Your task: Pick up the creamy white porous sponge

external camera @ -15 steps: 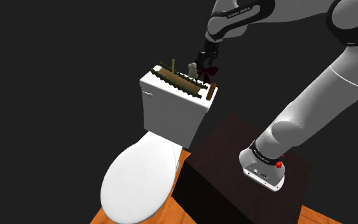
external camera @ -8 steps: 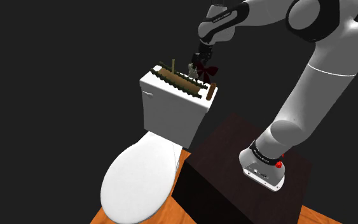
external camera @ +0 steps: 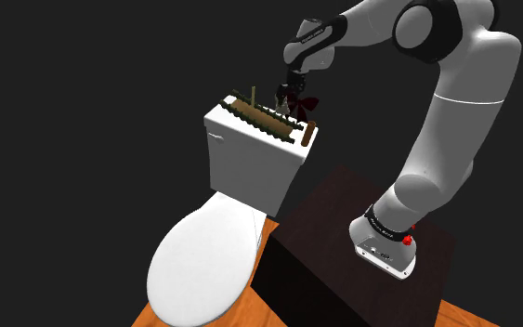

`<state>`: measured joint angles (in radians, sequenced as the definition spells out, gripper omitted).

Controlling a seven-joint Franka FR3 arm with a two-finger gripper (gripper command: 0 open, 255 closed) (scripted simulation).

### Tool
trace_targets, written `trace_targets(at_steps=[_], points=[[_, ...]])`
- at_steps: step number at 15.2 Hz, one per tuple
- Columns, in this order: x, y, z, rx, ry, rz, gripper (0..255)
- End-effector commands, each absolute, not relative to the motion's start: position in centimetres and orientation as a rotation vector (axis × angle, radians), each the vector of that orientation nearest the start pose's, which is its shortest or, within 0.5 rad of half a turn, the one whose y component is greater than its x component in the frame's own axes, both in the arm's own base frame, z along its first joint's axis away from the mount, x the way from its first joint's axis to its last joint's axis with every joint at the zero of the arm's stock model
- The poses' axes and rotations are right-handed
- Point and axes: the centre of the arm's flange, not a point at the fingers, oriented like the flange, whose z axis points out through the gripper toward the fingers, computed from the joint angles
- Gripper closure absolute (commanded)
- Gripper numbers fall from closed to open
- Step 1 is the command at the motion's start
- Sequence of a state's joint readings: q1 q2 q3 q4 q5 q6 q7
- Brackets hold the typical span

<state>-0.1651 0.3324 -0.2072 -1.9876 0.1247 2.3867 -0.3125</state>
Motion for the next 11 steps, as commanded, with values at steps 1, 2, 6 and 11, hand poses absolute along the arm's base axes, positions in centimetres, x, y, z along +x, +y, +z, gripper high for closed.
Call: trace_targets(at_steps=[1, 2, 6, 11], points=[[57.52, -21.64, 29.28, -3.137, 0.210, -0.125, 0], [57.52, -21.64, 29.28, -3.137, 0.211, -0.125, 0], [57.50, -21.66, 29.29, -3.137, 0.211, -0.125, 255], [57.50, -21.67, 29.29, -3.137, 0.211, -0.125, 255]])
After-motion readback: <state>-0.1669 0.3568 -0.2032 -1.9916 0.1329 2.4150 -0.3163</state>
